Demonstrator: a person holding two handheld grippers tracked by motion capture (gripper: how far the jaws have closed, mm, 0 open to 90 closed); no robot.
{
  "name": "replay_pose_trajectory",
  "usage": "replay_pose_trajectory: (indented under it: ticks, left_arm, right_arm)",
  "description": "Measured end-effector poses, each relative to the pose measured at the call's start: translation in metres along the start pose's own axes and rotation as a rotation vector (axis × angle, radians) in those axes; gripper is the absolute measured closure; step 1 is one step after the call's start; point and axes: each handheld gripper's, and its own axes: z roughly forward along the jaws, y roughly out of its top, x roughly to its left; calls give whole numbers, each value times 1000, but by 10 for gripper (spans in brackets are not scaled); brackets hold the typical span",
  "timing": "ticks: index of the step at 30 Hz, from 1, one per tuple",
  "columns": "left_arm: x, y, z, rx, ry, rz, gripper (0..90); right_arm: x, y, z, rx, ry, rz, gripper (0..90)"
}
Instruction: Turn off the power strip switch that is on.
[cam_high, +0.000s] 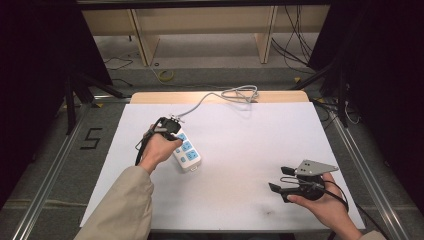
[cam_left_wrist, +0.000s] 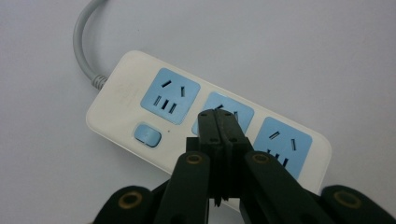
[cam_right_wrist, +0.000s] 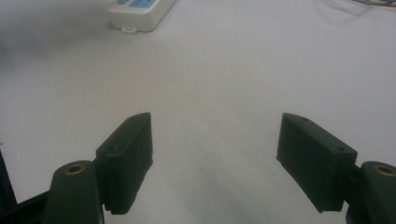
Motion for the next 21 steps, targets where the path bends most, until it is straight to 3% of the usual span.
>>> replay_pose_trajectory:
  ticks: [8, 13, 21]
  left_arm:
    - [-3, -1, -11, -76, -6, 4, 872]
    - [-7, -4, -16, -93, -6, 16, 841]
    - [-3, -11, -23, -155, -46, -16, 688]
  right_arm:
    - [0, 0, 0, -2, 1, 2, 272]
    - [1, 0, -1, 0, 3, 2, 272]
    - [0, 0, 0, -4, 1, 5, 271]
